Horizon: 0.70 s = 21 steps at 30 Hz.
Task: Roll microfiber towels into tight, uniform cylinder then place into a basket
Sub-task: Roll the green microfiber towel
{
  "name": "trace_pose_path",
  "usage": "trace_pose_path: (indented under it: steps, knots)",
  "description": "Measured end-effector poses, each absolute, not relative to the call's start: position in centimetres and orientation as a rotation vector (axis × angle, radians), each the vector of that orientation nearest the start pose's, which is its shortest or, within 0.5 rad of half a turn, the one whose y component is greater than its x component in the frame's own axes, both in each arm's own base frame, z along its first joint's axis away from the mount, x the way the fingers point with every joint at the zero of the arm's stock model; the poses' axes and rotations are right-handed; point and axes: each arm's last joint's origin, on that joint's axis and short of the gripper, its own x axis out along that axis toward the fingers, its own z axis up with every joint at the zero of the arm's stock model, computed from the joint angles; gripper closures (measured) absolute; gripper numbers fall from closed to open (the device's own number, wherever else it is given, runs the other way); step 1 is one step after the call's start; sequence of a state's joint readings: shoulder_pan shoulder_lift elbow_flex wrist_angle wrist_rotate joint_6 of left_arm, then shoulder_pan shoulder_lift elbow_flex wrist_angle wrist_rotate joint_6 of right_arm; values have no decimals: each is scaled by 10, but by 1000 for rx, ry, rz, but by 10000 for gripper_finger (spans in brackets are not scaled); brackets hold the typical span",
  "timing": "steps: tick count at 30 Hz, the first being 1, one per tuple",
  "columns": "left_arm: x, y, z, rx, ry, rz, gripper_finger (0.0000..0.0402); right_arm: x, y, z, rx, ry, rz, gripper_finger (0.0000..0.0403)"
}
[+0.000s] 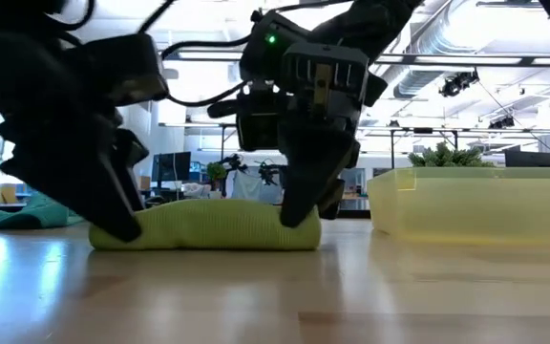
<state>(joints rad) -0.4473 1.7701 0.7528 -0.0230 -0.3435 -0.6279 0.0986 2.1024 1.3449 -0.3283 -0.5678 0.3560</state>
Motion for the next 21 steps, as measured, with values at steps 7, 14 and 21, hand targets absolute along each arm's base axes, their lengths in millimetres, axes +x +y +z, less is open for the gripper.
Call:
trace_pose_path:
  steps: [7,14,21]
  knots:
    - [278,-119,104,-359,966,190,360,401,61,160,301,1115,345,305]
    - [283,-108,104,-537,1004,200,393,384,116,191,-230,965,305,303]
    - [287,-100,104,-588,1019,183,391,371,161,185,-452,919,219,302]
